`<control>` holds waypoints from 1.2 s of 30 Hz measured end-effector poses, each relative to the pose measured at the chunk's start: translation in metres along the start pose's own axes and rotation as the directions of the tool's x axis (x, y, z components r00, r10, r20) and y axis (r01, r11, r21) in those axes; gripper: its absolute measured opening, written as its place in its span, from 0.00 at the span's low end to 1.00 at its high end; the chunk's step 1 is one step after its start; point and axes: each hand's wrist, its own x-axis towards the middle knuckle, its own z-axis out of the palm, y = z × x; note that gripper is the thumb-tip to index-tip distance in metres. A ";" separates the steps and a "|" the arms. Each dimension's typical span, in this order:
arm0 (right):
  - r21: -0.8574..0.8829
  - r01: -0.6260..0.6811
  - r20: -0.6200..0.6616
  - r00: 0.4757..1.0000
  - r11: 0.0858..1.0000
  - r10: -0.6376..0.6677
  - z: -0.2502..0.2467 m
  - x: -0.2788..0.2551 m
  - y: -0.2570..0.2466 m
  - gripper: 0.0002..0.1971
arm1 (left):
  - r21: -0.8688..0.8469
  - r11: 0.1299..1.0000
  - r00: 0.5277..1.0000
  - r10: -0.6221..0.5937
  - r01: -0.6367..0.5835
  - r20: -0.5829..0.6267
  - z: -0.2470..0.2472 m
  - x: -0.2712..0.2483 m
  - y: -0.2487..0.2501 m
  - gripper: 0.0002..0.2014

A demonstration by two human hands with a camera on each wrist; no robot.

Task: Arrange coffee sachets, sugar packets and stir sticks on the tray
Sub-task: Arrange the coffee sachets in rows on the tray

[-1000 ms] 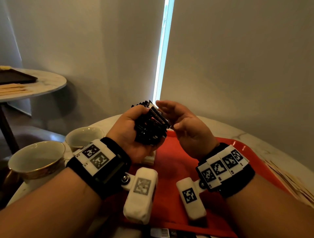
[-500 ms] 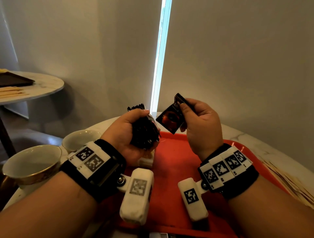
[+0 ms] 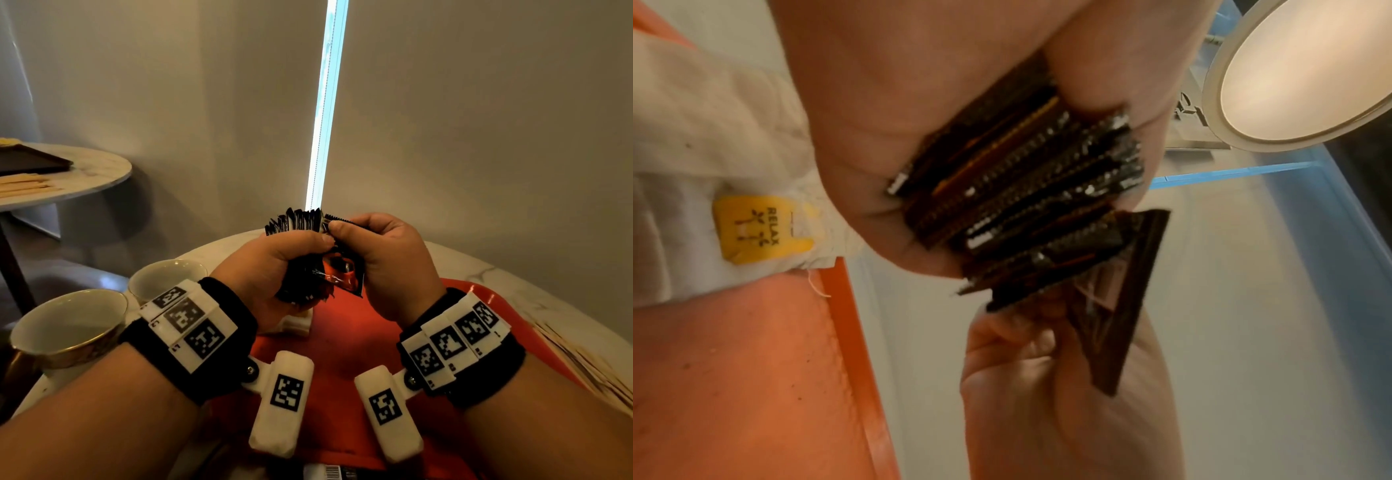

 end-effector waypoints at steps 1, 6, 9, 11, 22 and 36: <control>0.013 -0.011 -0.005 1.000 1.000 0.011 0.000 0.000 -0.001 0.02 | -0.004 1.000 1.000 -0.005 0.005 0.000 0.001 0.000 0.000 0.27; 0.144 -0.063 -0.016 0.998 0.988 0.066 0.005 0.001 0.001 0.04 | -0.009 1.000 1.000 0.015 -0.015 -0.002 0.003 0.000 -0.001 0.19; 0.187 -0.131 0.066 0.991 0.974 0.120 0.001 0.003 0.002 0.09 | -0.062 0.996 0.996 0.060 -0.064 -0.066 0.002 0.001 0.002 0.10; 0.138 -0.192 0.183 0.969 0.972 0.166 -0.006 0.004 0.002 0.17 | -0.084 0.991 0.987 0.089 -0.100 -0.131 -0.003 0.004 0.003 0.10; 0.110 -0.144 -0.038 0.988 0.983 0.149 -0.018 0.015 0.013 0.12 | -0.156 0.976 0.954 0.105 -0.154 -0.282 -0.011 0.004 0.011 0.31; -0.265 -0.476 -0.177 0.879 0.838 0.443 -0.053 0.032 0.061 0.13 | -0.255 0.959 0.982 0.081 -0.123 -0.168 0.000 -0.009 0.017 0.32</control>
